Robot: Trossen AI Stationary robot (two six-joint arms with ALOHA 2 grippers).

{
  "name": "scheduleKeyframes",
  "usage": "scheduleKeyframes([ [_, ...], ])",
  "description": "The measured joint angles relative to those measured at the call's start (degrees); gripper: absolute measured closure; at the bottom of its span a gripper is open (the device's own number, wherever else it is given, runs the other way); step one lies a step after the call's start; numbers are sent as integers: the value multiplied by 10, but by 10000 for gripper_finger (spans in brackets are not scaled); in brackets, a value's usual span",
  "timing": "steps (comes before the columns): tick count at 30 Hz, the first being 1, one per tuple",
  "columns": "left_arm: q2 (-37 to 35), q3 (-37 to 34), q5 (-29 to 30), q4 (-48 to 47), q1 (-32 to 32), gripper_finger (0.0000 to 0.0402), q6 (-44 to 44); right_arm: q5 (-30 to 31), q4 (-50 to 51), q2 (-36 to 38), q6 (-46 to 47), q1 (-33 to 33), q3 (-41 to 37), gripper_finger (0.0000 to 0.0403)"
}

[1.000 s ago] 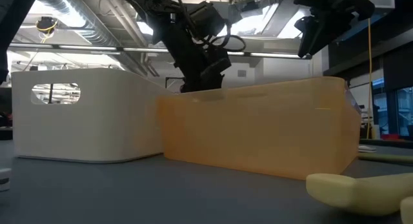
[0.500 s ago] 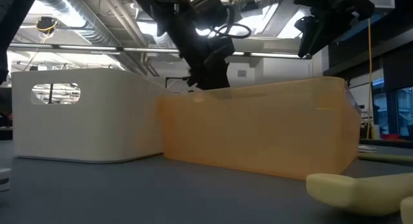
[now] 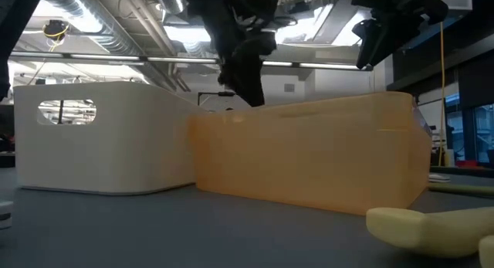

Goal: Sort silverware by color (type)
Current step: Put the blue patterned knife into the white bin

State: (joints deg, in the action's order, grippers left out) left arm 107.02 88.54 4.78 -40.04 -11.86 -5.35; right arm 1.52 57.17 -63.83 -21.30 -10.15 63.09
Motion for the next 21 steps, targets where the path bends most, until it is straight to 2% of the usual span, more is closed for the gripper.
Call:
scheduleKeyframes([
  [11,-150,5,52,-70,-1,269,9,0,-1,0,0,0,0,223],
  [21,-278,5,133,-209,-1,269,-96,0,-3,0,0,0,0,224],
])
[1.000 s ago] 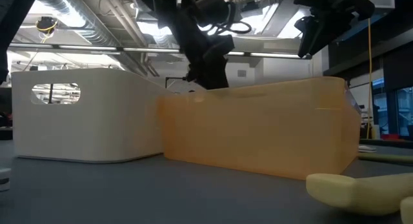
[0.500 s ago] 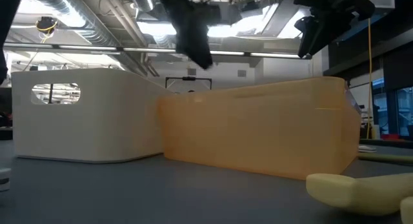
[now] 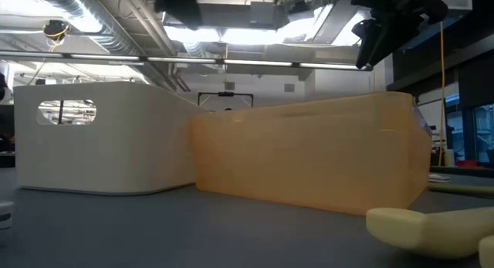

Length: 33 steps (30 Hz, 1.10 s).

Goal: Sort silverware by color (type)
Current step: Put the blue patterned knife into the white bin

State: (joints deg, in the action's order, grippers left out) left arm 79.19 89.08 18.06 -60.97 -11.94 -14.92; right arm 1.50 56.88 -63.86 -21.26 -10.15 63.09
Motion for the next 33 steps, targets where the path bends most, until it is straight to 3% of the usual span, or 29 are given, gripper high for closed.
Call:
scheduleKeyframes([
  [9,-25,-1,36,-206,0,270,-171,0,0,0,0,0,0,224],
  [14,-24,-53,36,-217,0,270,-225,0,0,0,0,0,0,224],
  [19,-25,-141,26,-196,0,270,-284,0,0,0,0,0,0,223],
  [26,-24,-279,-78,-71,0,270,-342,0,0,0,0,0,0,223],
  [33,-24,-382,-105,35,0,270,-402,0,0,0,0,0,0,223],
])
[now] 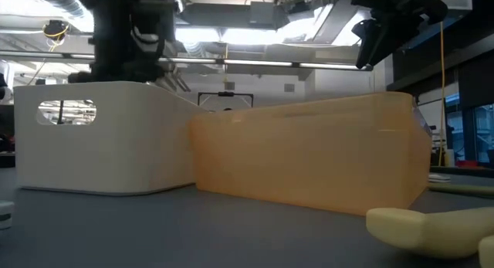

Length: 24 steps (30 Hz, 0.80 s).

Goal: Sort silverware by color (type)
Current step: Put the blue patterned knife into the white bin

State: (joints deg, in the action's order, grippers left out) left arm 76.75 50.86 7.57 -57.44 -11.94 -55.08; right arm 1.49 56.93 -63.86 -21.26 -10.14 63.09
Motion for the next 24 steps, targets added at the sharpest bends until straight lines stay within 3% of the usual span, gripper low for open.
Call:
scheduleKeyframes([
  [13,0,-91,2,131,0,270,-79,0,0,0,0,0,0,223],
  [24,0,-136,2,176,0,269,-124,0,0,0,0,0,0,224],
])
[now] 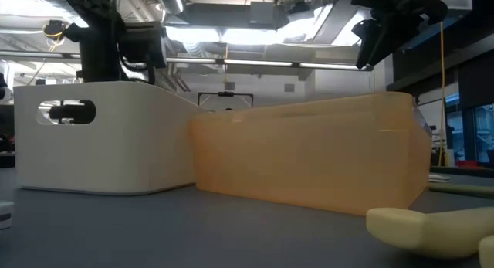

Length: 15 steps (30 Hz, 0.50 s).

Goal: Sort silverware by color (type)
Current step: Put the blue patterned knife into the white bin

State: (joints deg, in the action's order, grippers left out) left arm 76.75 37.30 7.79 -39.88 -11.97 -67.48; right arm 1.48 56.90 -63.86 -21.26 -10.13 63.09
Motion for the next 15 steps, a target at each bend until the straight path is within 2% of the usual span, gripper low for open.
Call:
scheduleKeyframes([
  [8,0,-37,-4,69,7,270,-15,0,0,0,0,0,0,223],
  [15,0,-43,-4,73,9,270,-16,0,0,0,0,0,0,223],
])
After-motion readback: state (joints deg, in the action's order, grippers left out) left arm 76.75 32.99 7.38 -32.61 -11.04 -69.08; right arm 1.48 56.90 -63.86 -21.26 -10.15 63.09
